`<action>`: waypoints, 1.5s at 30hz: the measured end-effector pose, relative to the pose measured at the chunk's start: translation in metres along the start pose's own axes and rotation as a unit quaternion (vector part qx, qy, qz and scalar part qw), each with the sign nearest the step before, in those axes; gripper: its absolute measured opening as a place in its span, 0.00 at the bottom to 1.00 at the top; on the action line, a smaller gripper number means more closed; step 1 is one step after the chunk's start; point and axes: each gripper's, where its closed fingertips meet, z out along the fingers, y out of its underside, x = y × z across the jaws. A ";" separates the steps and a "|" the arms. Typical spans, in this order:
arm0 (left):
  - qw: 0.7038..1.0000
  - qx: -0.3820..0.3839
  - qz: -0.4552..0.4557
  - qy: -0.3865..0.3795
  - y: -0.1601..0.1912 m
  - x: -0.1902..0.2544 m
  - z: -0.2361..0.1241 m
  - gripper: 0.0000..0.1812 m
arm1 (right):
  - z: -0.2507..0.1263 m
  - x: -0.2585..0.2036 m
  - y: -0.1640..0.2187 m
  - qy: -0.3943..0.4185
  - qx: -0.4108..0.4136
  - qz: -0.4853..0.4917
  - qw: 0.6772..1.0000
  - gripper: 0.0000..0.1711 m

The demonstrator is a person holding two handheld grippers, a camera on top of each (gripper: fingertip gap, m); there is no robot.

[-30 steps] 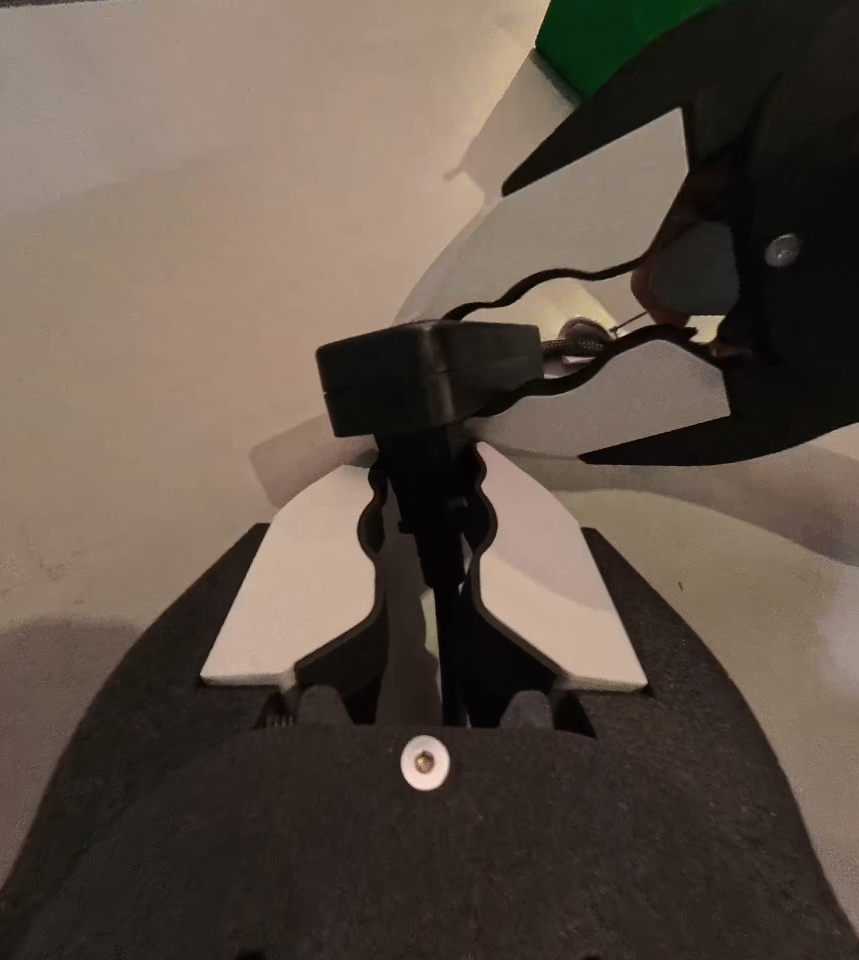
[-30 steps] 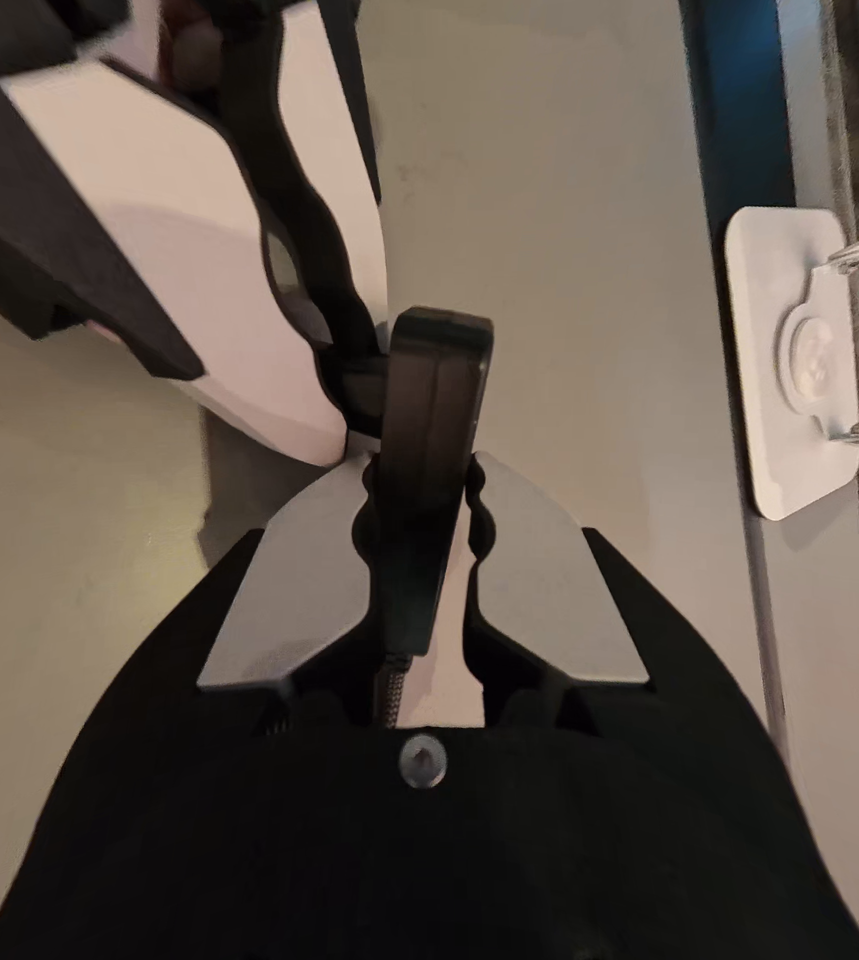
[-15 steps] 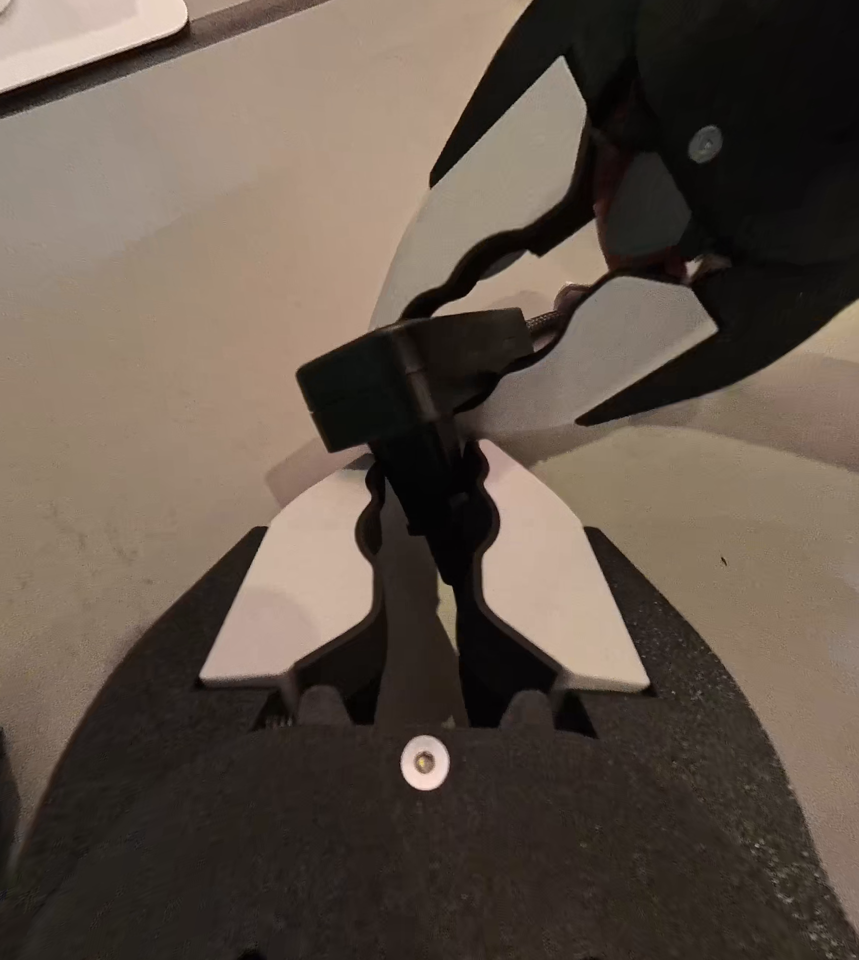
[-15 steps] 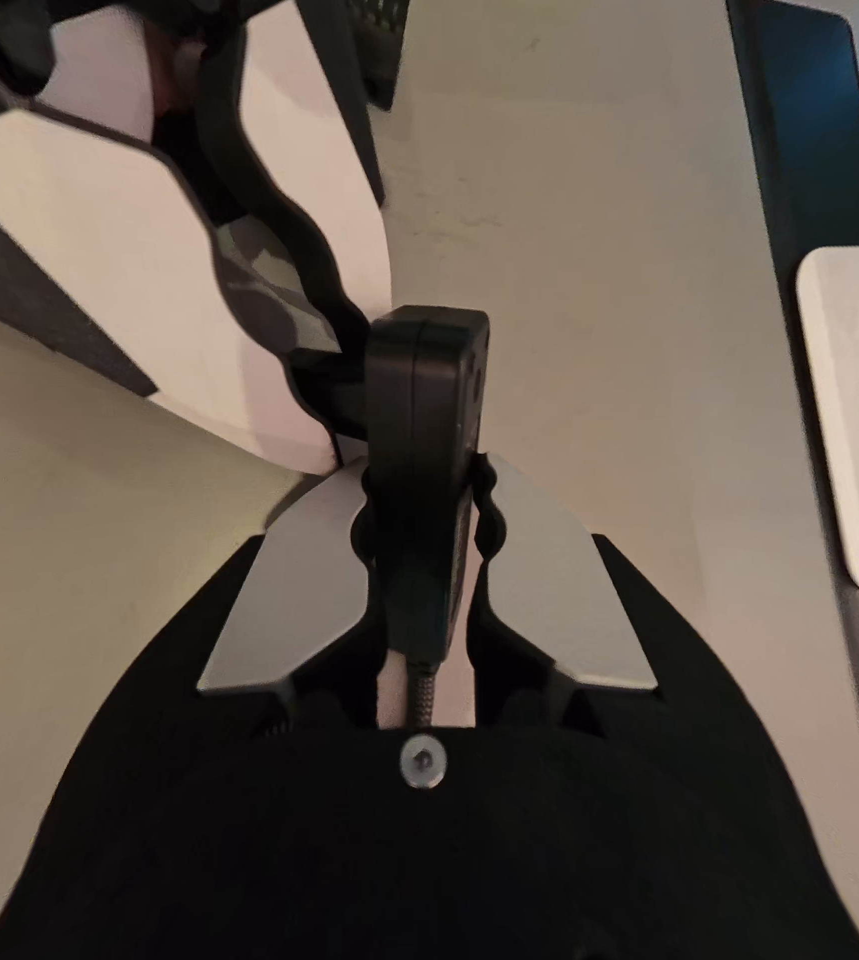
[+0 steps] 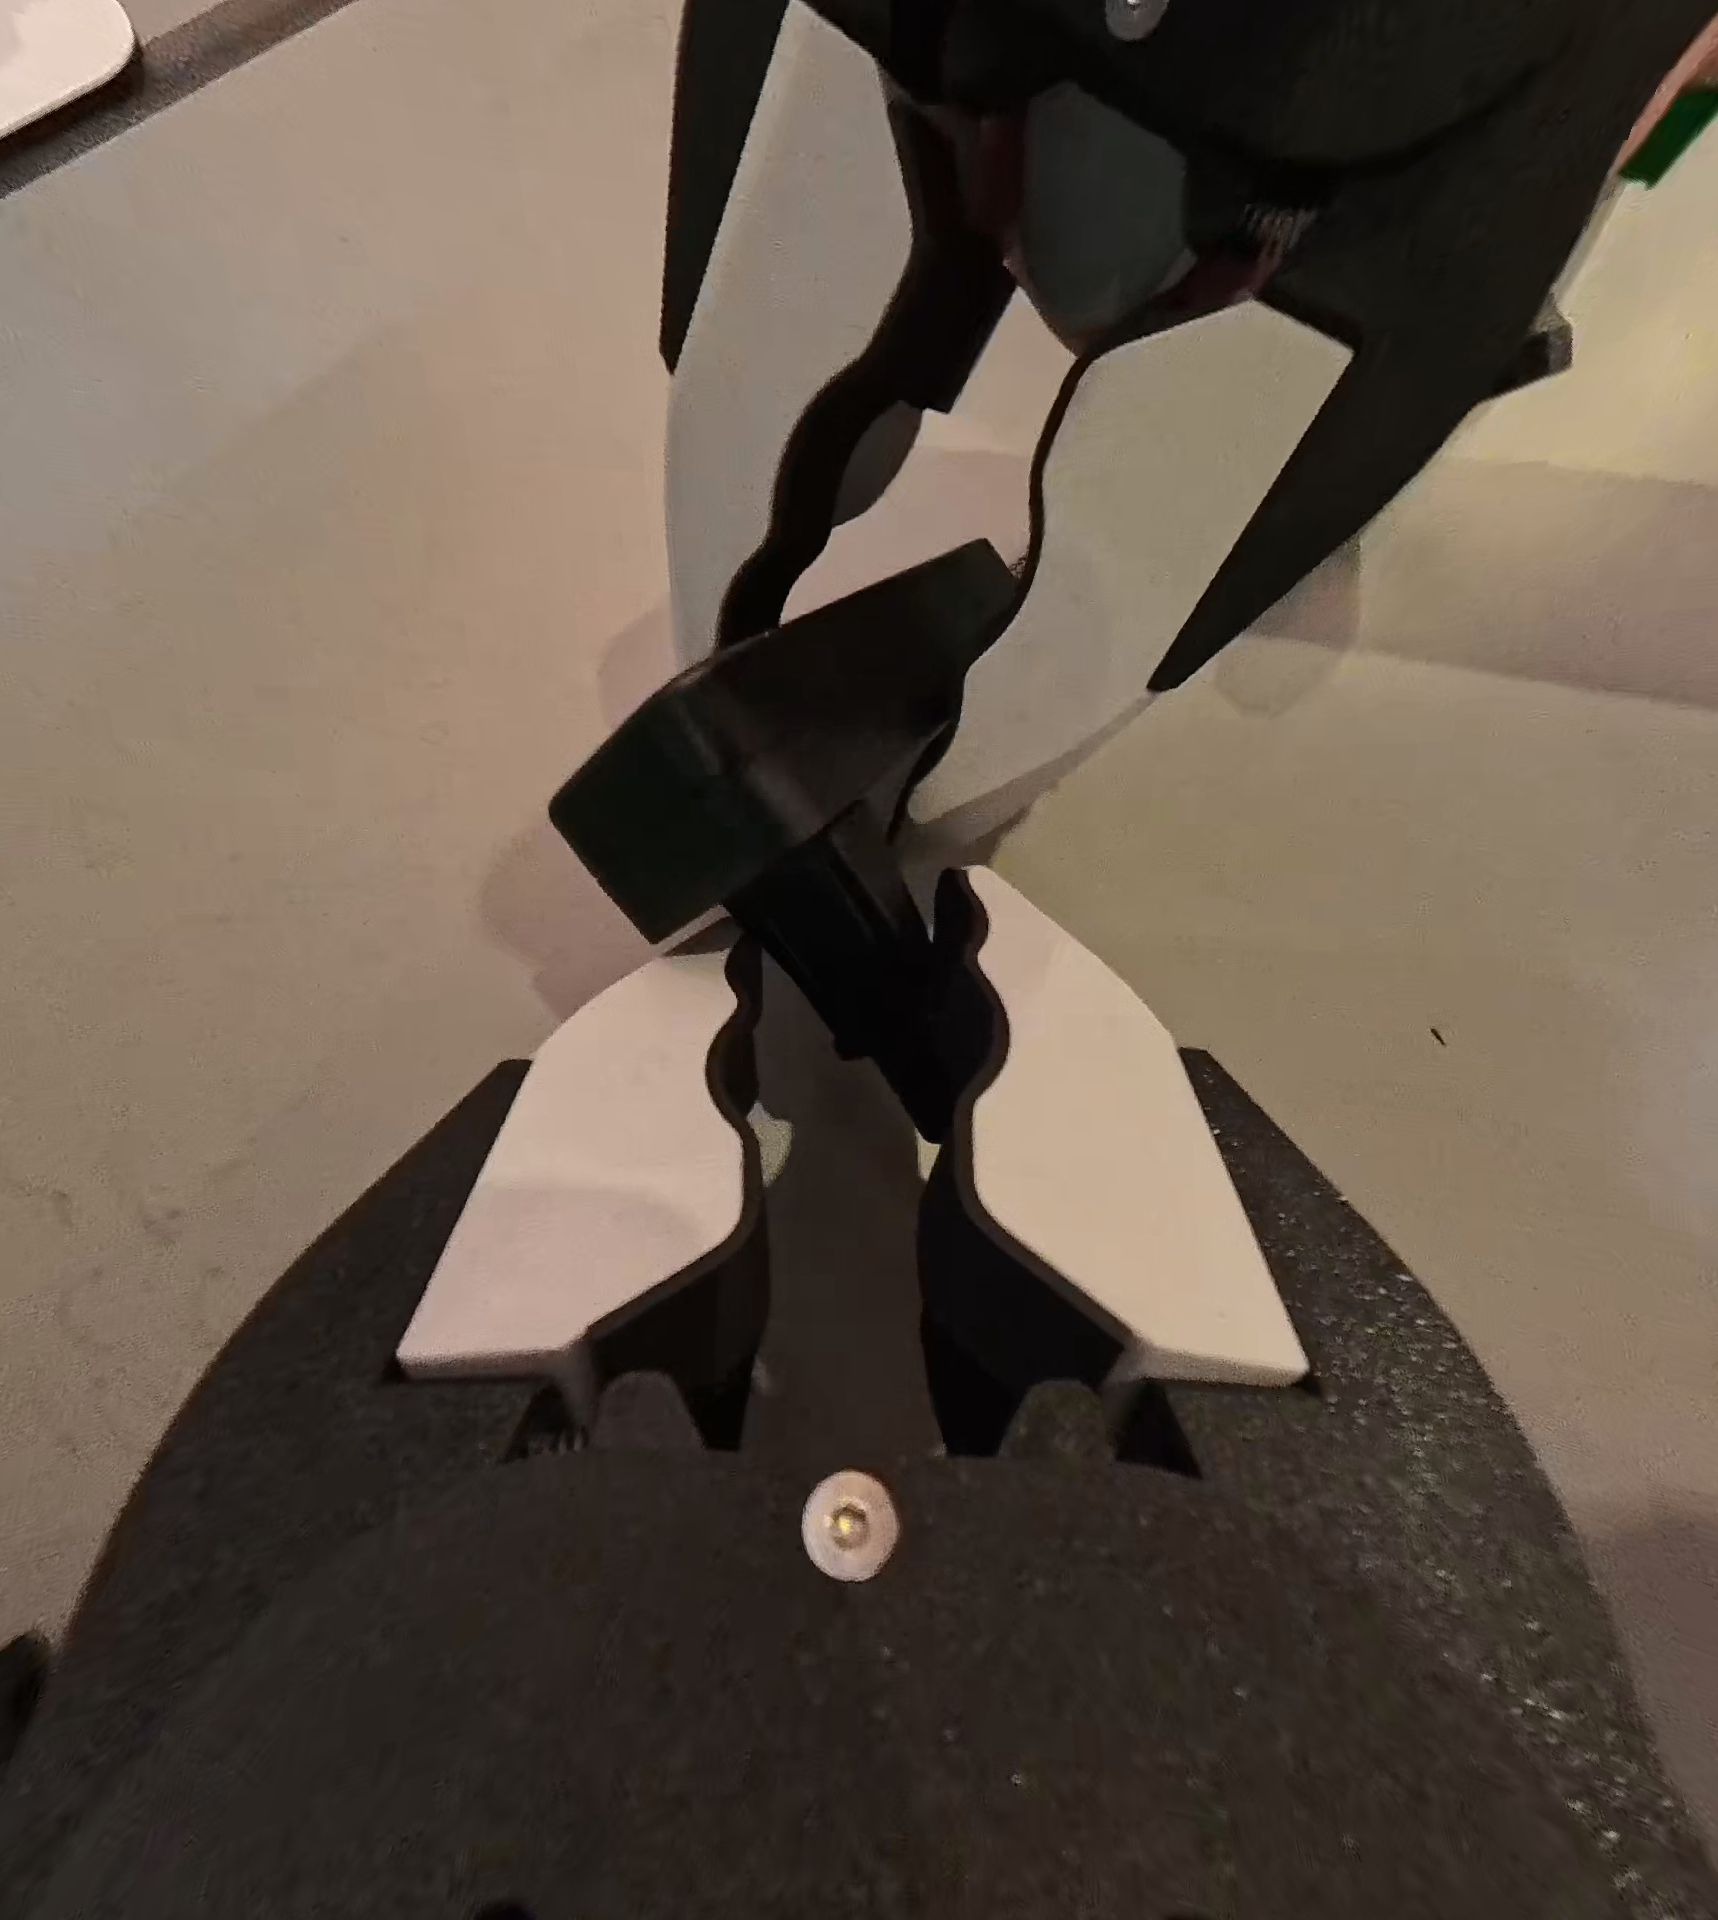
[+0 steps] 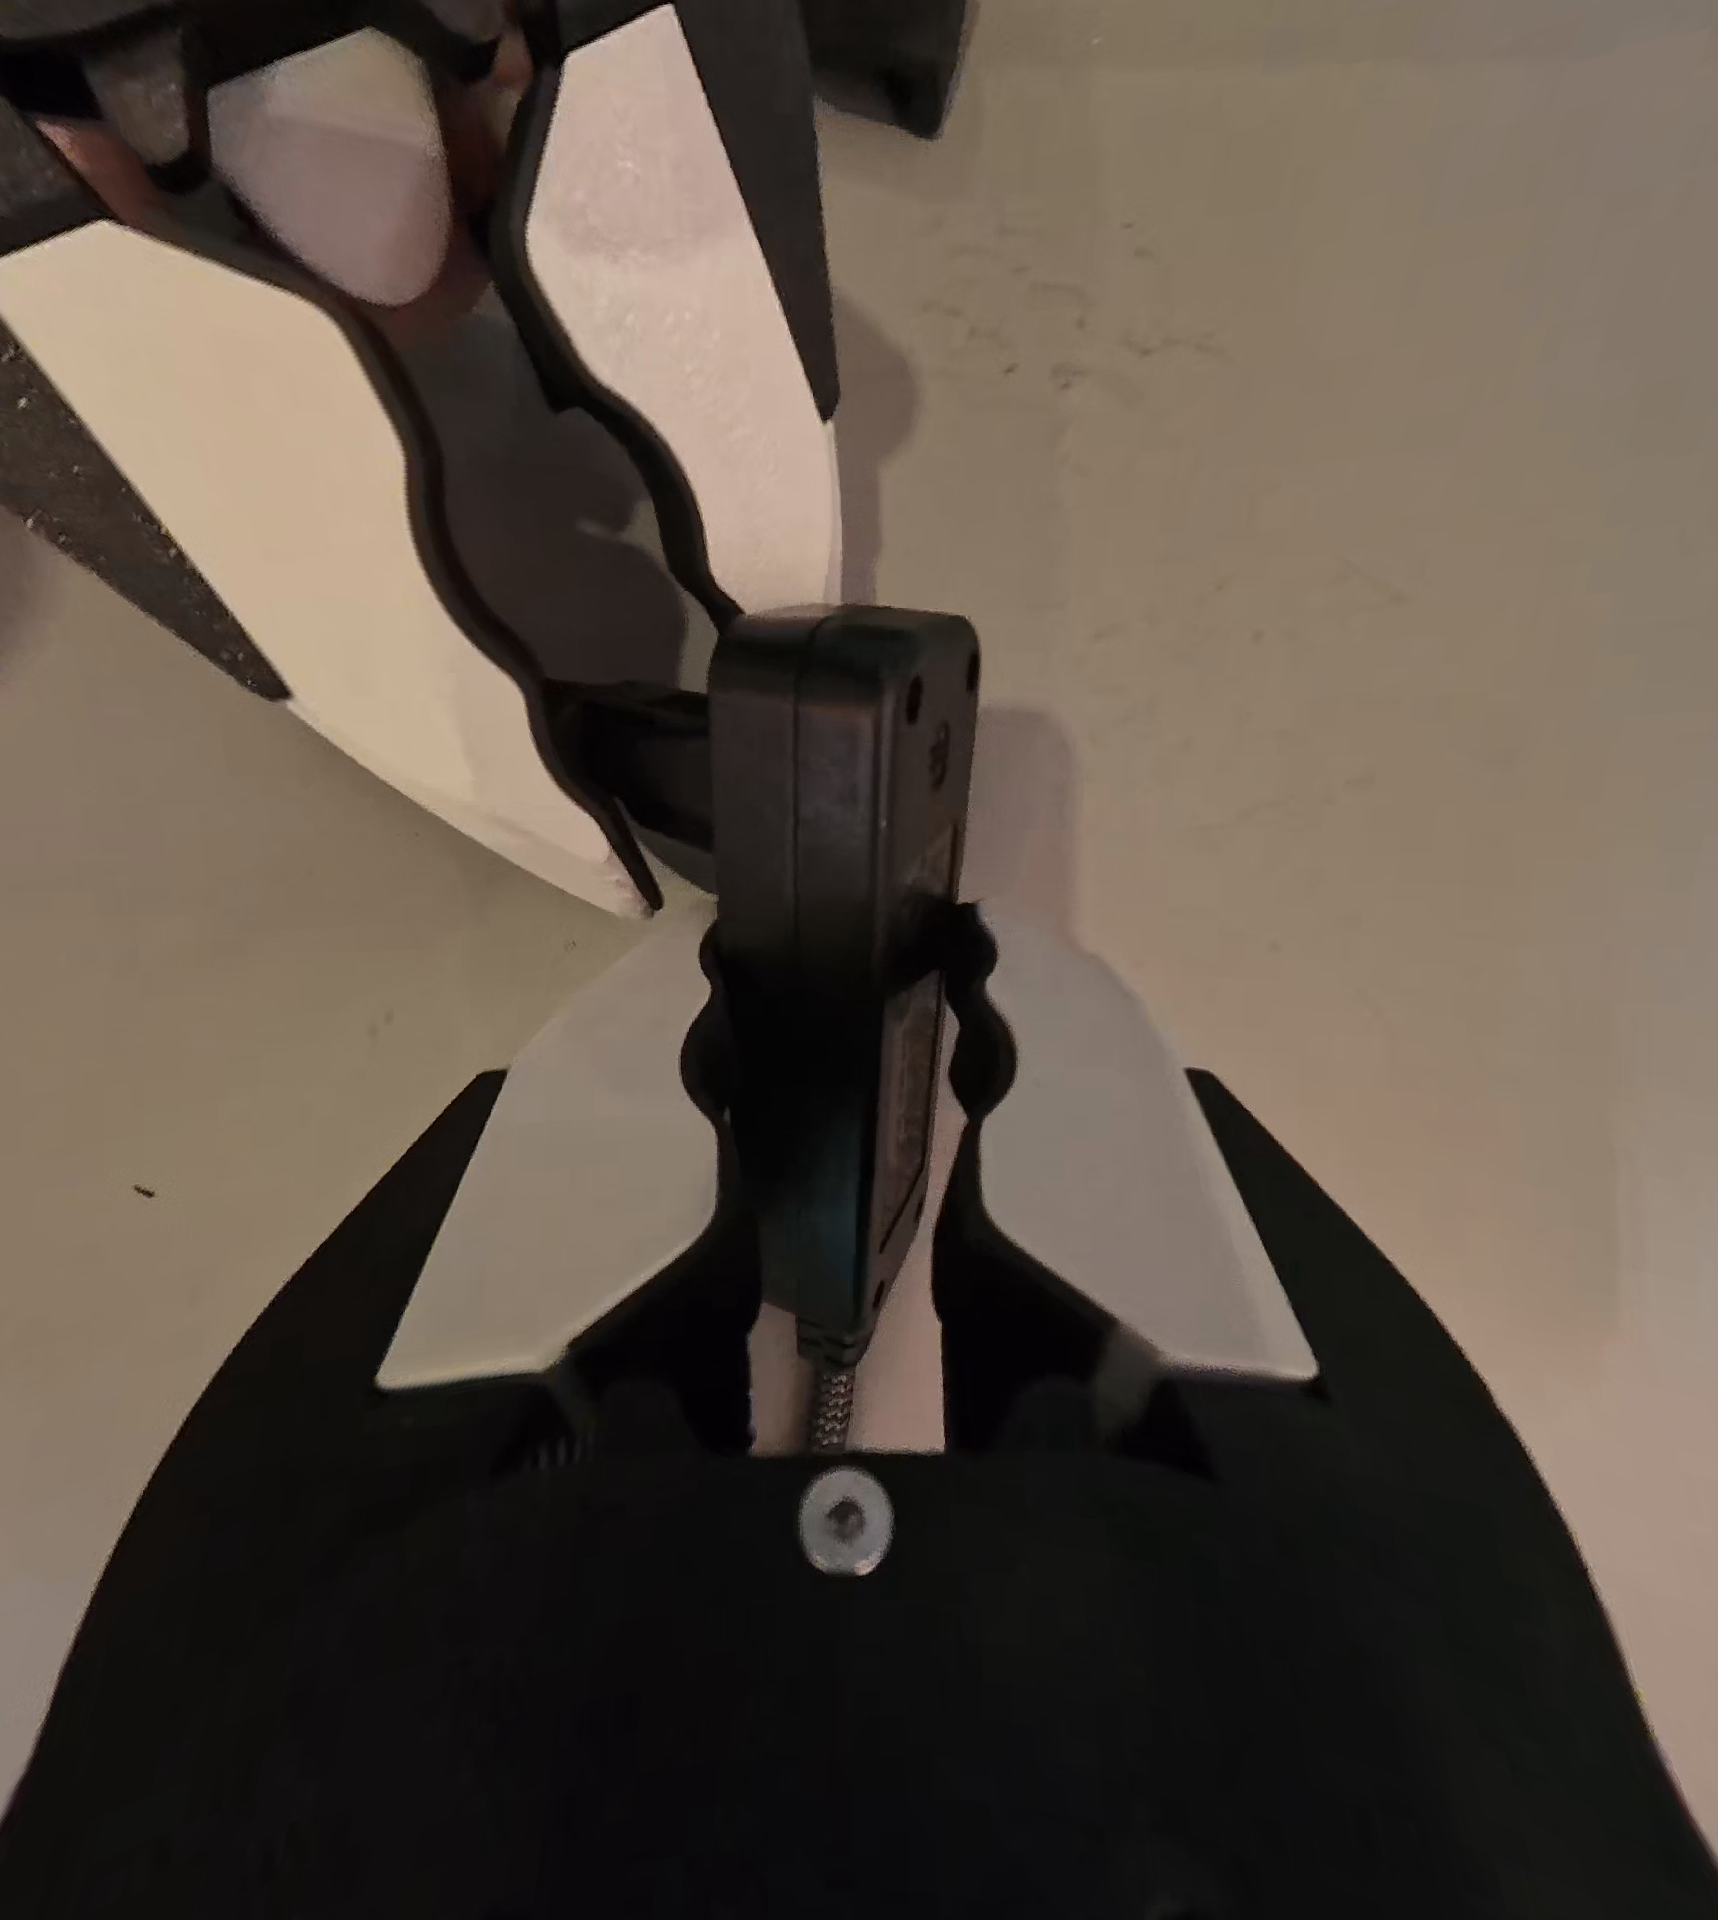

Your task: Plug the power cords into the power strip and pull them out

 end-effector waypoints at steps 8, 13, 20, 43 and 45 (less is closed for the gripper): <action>0.997 0.071 -0.044 0.006 -0.014 -0.008 -0.006 0.17 | -0.009 0.012 -0.014 0.130 0.086 -0.002 0.988 0.22; 0.974 0.089 -0.177 0.109 -0.014 -0.003 -0.001 0.15 | -0.012 0.021 -0.011 0.227 0.138 0.019 0.964 0.17; 0.986 0.019 -0.122 0.111 0.006 0.008 0.005 0.23 | -0.009 0.019 -0.012 0.262 0.181 -0.003 0.948 0.17; 0.984 0.001 -0.151 0.096 0.013 0.002 0.010 0.13 | 0.003 0.030 0.002 0.277 0.106 0.008 0.955 0.18; 0.986 -0.001 -0.137 0.100 0.012 0.008 0.012 0.13 | 0.011 0.031 0.007 0.272 0.075 0.004 0.959 0.20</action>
